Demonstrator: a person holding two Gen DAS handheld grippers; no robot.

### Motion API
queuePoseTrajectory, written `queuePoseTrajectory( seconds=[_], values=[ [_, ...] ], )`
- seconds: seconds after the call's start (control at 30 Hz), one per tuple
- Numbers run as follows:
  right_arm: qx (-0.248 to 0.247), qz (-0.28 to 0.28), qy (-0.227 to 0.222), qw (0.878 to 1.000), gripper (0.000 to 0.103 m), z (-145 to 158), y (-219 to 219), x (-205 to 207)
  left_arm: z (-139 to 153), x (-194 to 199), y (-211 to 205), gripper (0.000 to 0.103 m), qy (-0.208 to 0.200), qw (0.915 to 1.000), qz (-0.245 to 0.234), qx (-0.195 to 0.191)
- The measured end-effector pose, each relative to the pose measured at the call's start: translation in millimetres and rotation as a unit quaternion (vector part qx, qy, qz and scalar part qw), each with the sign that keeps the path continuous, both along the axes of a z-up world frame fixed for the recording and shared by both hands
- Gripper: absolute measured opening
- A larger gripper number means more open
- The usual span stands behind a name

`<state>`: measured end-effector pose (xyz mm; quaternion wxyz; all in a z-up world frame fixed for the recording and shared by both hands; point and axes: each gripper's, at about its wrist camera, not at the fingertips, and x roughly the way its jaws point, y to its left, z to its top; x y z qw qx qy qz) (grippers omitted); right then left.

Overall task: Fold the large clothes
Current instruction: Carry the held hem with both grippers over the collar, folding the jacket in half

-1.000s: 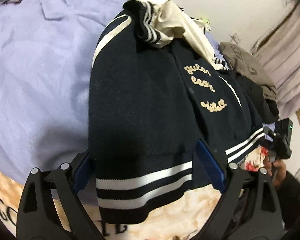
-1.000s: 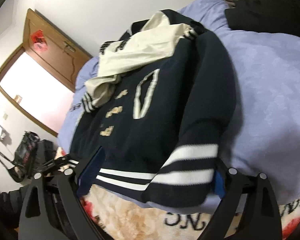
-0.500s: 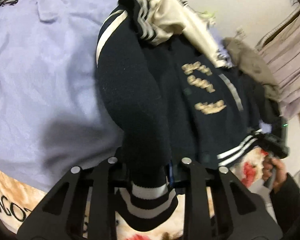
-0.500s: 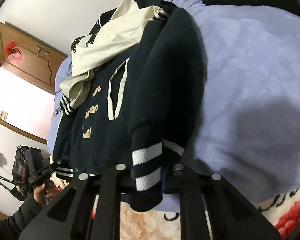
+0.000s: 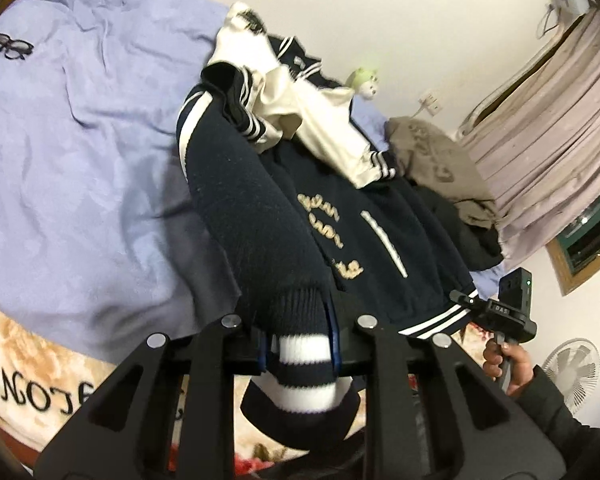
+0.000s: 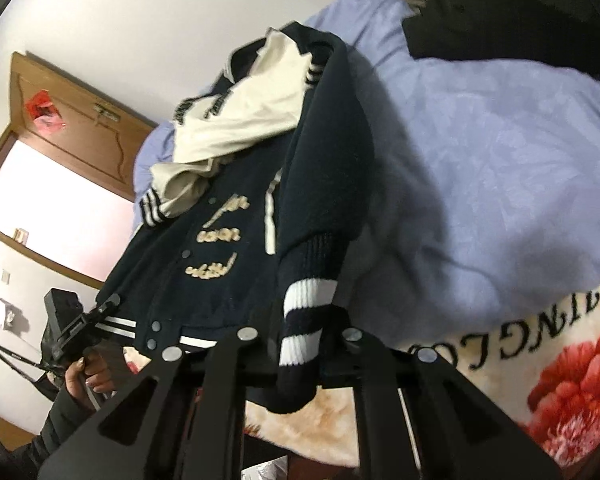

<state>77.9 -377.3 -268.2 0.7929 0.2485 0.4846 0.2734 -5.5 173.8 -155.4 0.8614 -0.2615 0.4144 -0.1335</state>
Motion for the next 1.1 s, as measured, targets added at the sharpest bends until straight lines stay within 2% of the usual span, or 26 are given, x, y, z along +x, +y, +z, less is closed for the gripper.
queuePoseTrajectory(
  seconds=[0.2, 0.33, 0.53, 0.77, 0.93, 1.1],
  values=[
    [-0.004, -0.001, 0.01, 1.0, 0.011, 0.6, -11.2, -32.9, -6.7, -25.6, -14.6, 0.021, 0.009, 0.9999, -0.01, -0.003],
    [0.011, -0.001, 0.003, 1.0, 0.011, 7.4, -21.7, -58.5, -7.3, -55.6, -14.3, 0.021, 0.015, 0.9996, -0.005, -0.023],
    [0.024, 0.018, -0.002, 1.0, 0.011, 24.4, -37.0, -93.9, 8.8, -112.6, 5.5, 0.021, 0.007, 0.999, -0.005, -0.043],
    [0.049, 0.026, 0.008, 0.998, 0.011, 30.1, -52.8, -146.8, 35.0, -177.1, 15.7, 0.021, -0.004, 0.998, -0.002, -0.063],
    [0.093, 0.004, 0.006, 0.996, 0.011, 36.8, -51.9, -155.9, 36.2, -184.3, 15.2, 0.021, -0.005, 0.9971, 0.003, -0.076],
    [0.156, -0.027, -0.02, 0.987, 0.011, 62.1, -49.0, -134.7, 41.5, -151.4, 32.6, 0.021, -0.023, 0.9927, 0.035, -0.113]
  ],
)
